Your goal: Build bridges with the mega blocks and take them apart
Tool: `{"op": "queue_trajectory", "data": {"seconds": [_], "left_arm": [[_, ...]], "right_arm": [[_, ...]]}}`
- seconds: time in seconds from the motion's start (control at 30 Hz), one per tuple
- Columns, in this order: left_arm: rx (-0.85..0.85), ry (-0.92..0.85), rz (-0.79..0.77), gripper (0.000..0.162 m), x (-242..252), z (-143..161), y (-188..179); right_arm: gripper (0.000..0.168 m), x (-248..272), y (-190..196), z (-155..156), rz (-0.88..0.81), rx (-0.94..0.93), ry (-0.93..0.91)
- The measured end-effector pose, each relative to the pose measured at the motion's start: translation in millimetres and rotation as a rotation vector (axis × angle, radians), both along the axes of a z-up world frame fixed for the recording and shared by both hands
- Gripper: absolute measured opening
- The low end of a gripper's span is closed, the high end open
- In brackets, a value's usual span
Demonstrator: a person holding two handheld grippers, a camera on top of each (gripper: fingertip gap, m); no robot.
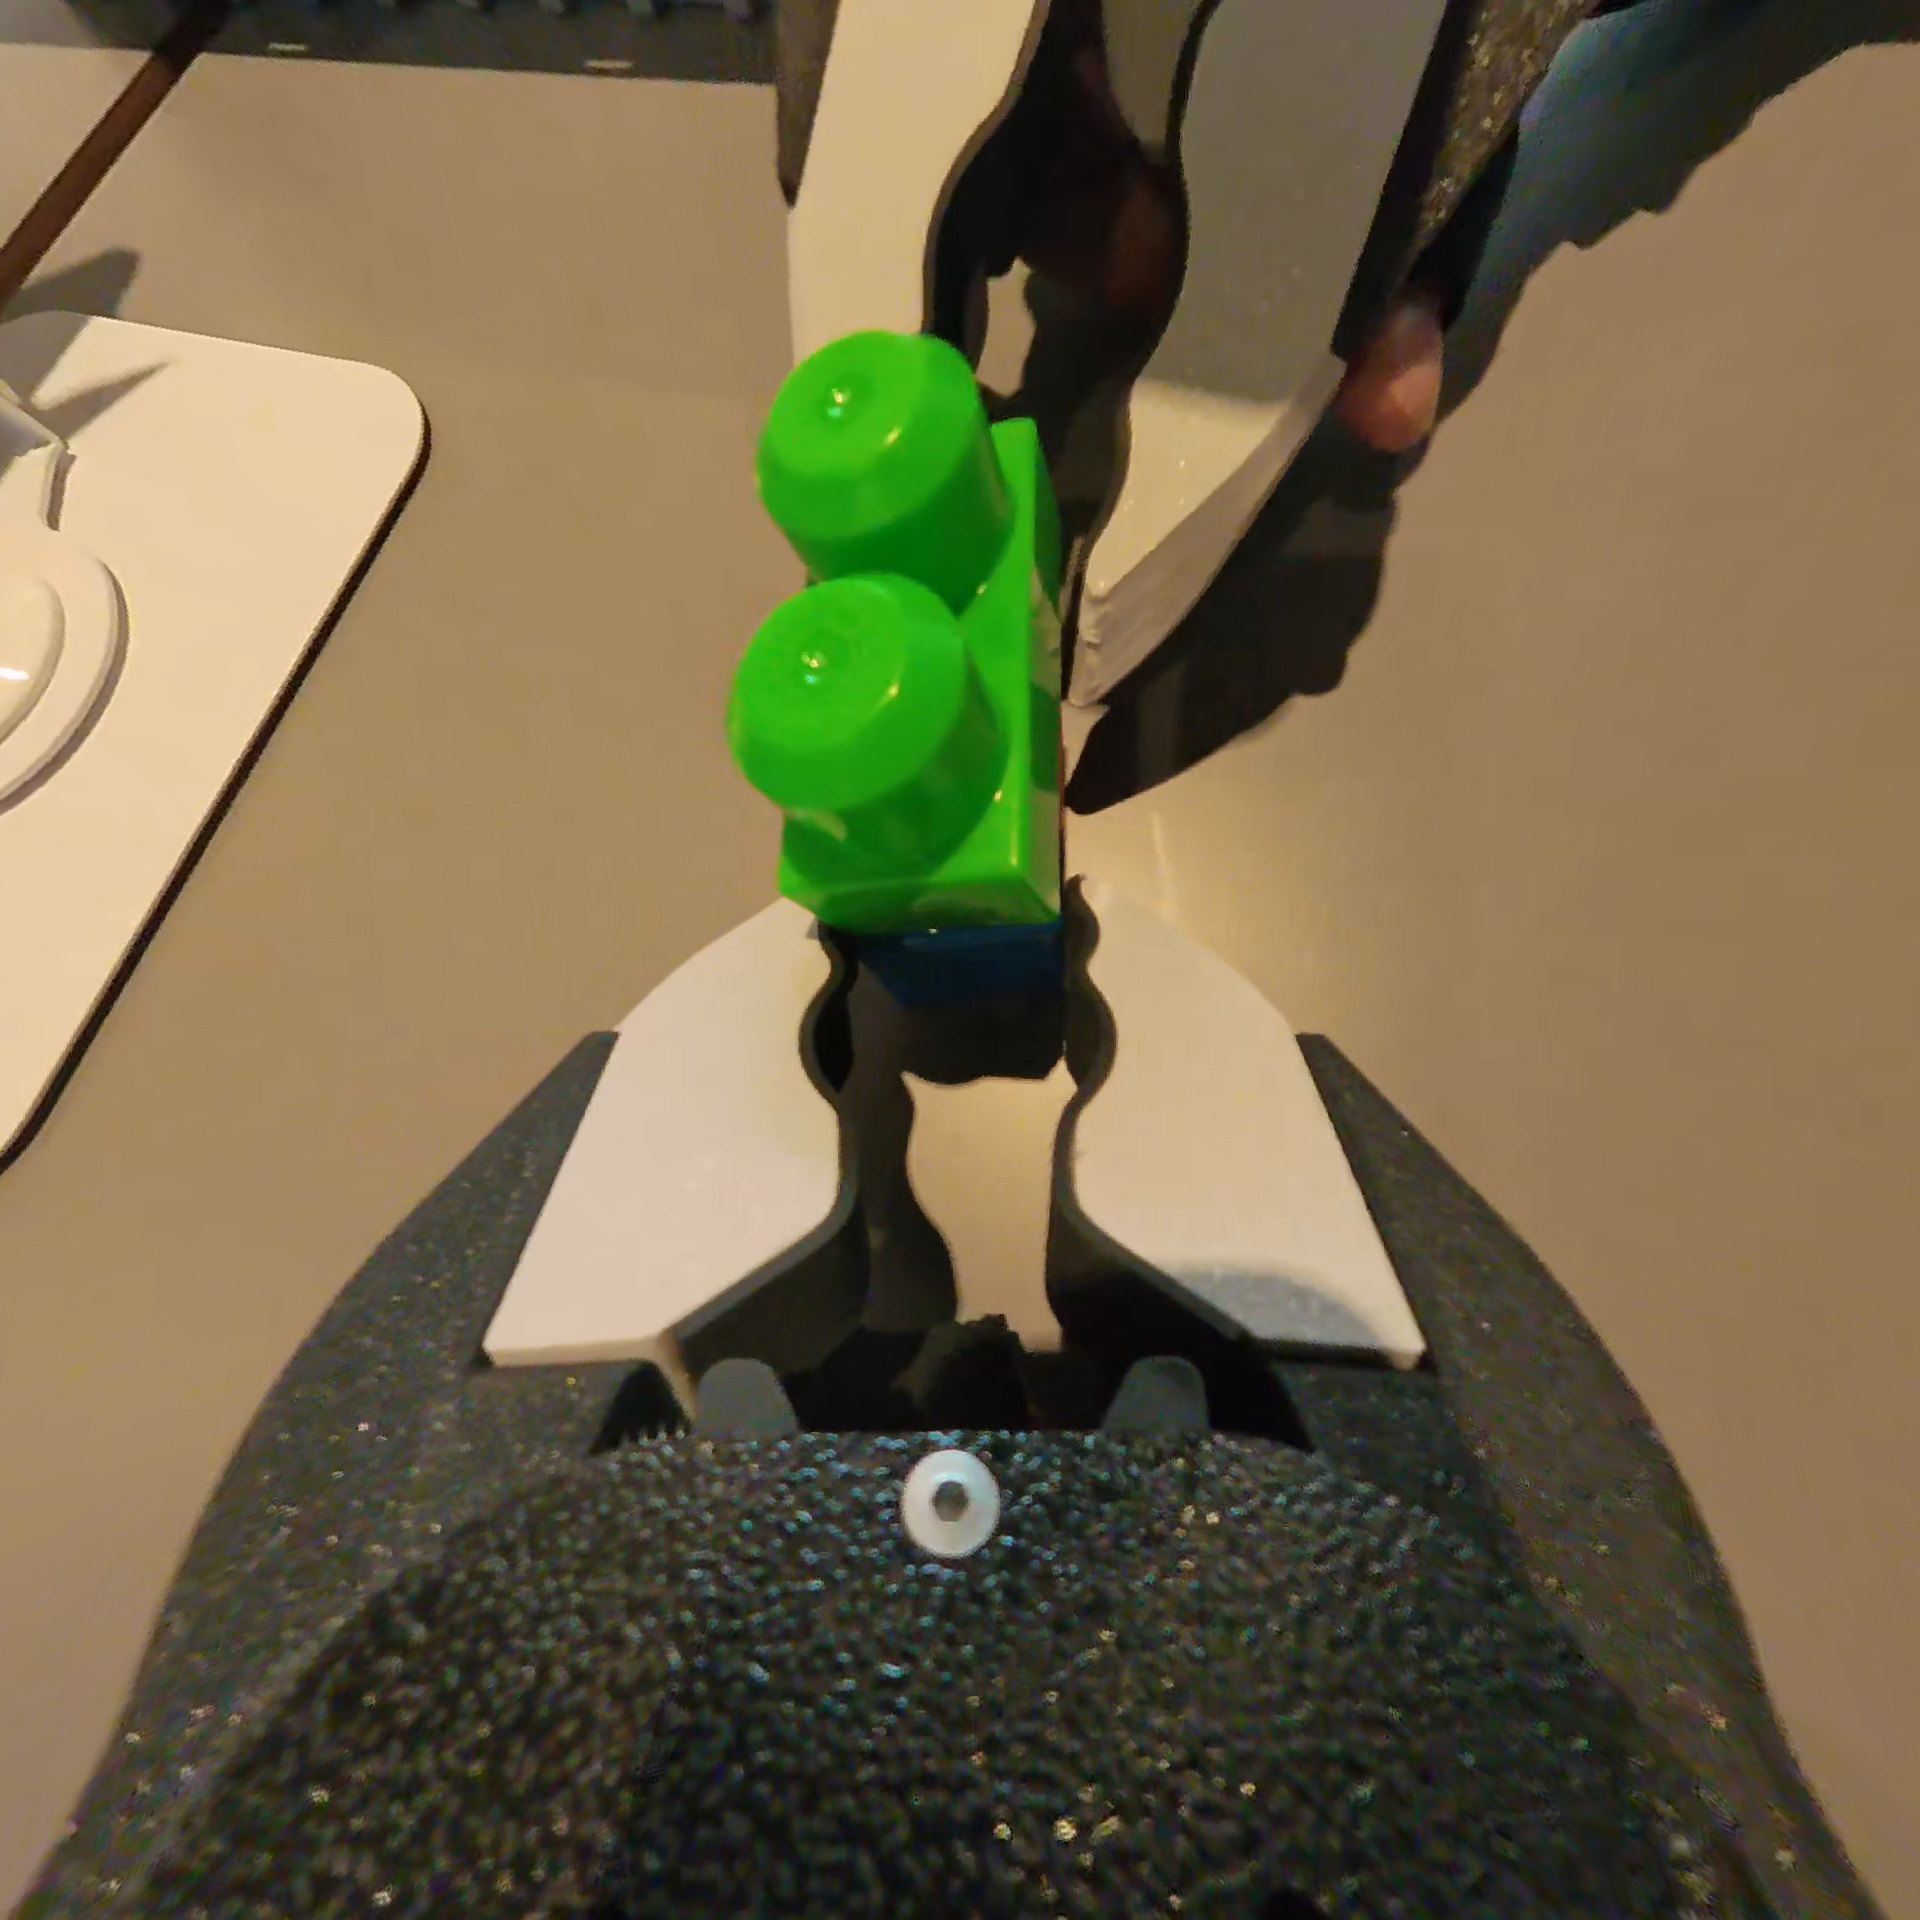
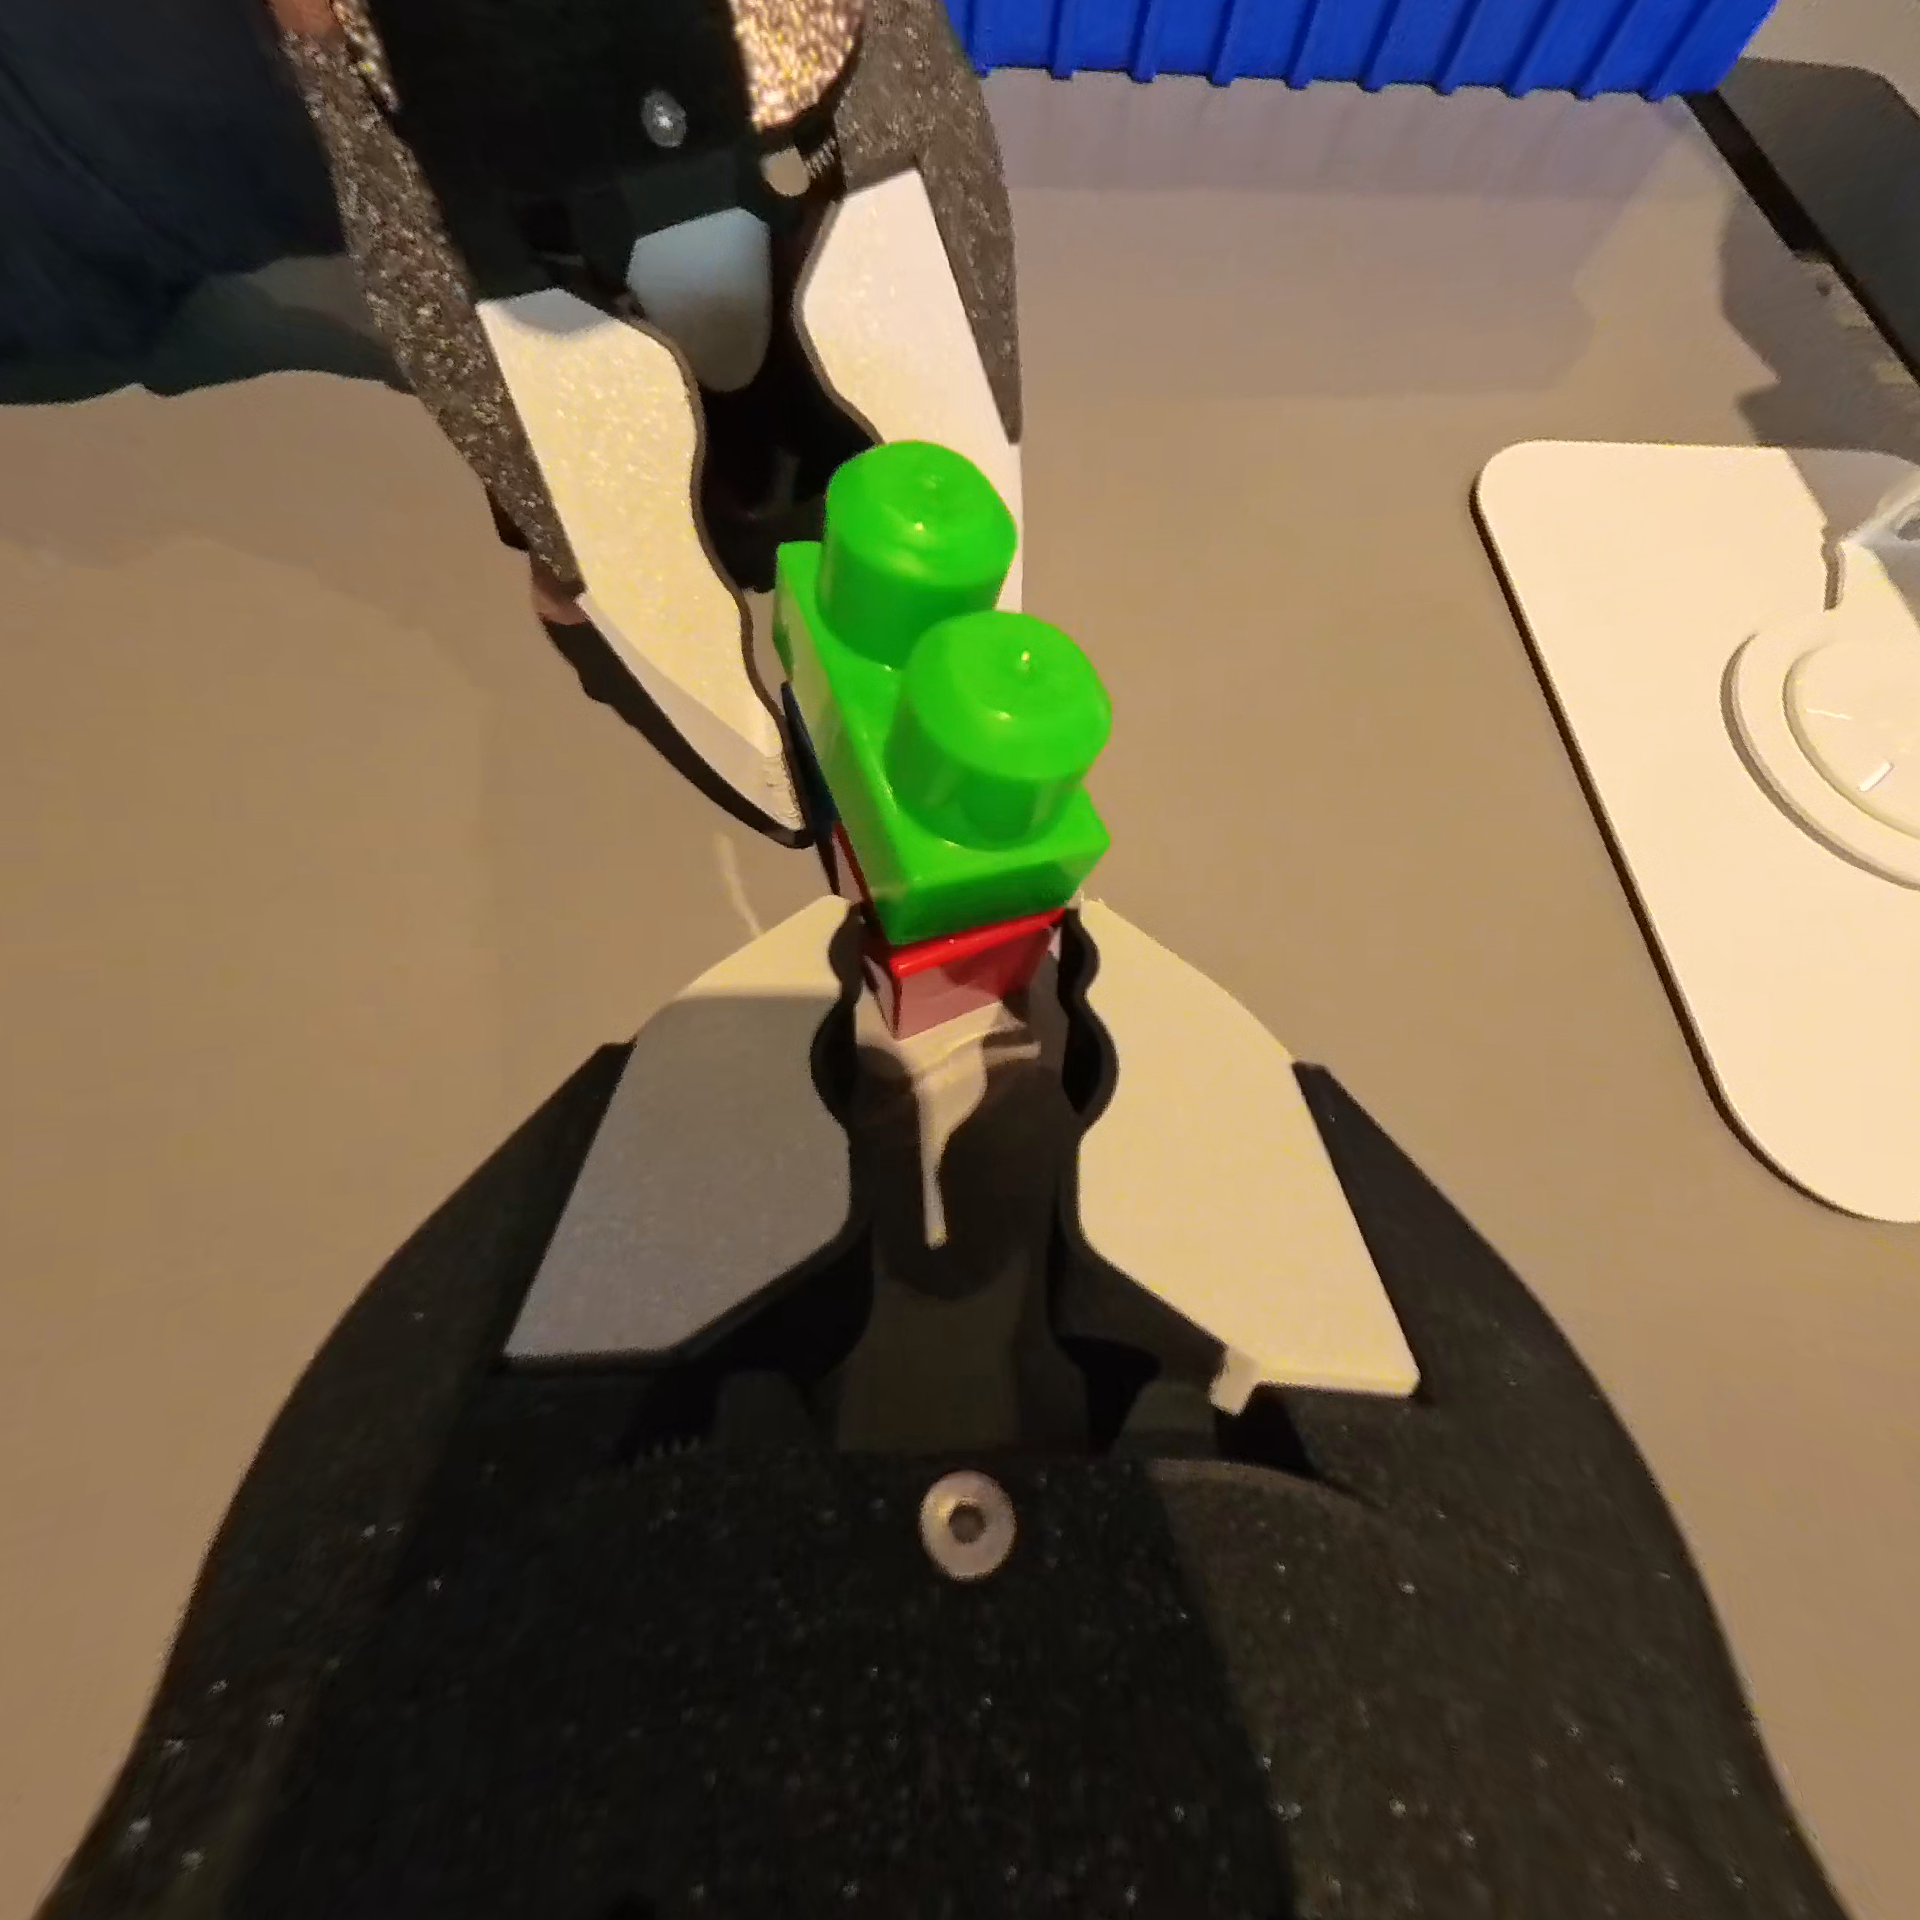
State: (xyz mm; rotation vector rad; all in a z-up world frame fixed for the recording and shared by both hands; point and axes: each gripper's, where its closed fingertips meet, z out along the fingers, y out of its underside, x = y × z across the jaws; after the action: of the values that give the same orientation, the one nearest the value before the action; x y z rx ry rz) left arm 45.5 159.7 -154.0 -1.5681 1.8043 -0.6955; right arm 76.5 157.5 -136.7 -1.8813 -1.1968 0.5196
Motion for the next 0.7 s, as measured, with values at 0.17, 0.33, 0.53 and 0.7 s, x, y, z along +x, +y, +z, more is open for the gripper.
{"op": "queue_trajectory", "data": {"seconds": [0.17,0.33,0.53,0.7], "left_arm": [[-0.019,0.003,-0.023,0.037,-0.9,-0.3,0.1],[-0.025,0.005,-0.055,0.037,-1.7,-0.3,1.1],[-0.012,0.003,-0.087,0.037,-2.0,-0.3,1.2],[0.008,0.024,-0.083,0.041,-5.2,-3.2,2.7]], "right_arm": [[0.036,-0.7,-1.1,-0.1,-0.065,-0.018,0.008],[0.036,-1.5,-1.5,-0.6,-0.115,-0.035,0.016],[0.036,-1.9,-2.3,-0.8,-0.145,-0.026,0.012],[0.043,-2.6,-6.4,-3.2,-0.119,-0.041,0.003]]}}
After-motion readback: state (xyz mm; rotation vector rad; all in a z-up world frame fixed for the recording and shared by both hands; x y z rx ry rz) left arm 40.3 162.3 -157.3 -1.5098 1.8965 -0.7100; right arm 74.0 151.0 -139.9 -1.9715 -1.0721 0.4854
